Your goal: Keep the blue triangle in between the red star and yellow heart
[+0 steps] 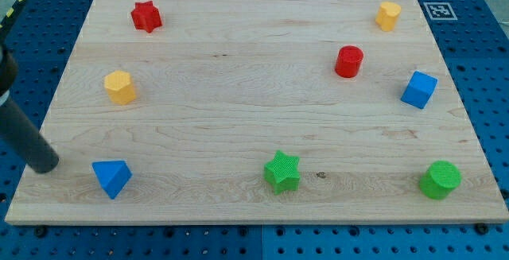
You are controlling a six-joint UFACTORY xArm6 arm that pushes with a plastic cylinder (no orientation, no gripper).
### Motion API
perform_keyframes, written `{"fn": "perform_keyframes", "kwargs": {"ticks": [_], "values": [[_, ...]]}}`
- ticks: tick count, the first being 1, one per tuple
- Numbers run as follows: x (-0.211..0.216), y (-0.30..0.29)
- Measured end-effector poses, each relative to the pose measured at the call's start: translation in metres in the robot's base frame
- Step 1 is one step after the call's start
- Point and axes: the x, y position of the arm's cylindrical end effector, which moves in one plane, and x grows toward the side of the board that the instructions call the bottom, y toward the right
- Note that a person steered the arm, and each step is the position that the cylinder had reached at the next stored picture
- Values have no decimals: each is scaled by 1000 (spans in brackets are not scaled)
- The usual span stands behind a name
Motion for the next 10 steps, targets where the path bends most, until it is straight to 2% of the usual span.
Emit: {"fn": "perform_keyframes", "kwargs": {"ticks": [1,2,3,4,5,6,7,9,10], "values": [[12,41],[6,114],[-2,141],[16,133],[19,162],[-31,211],[-57,217],[5,213],[-11,250]]}}
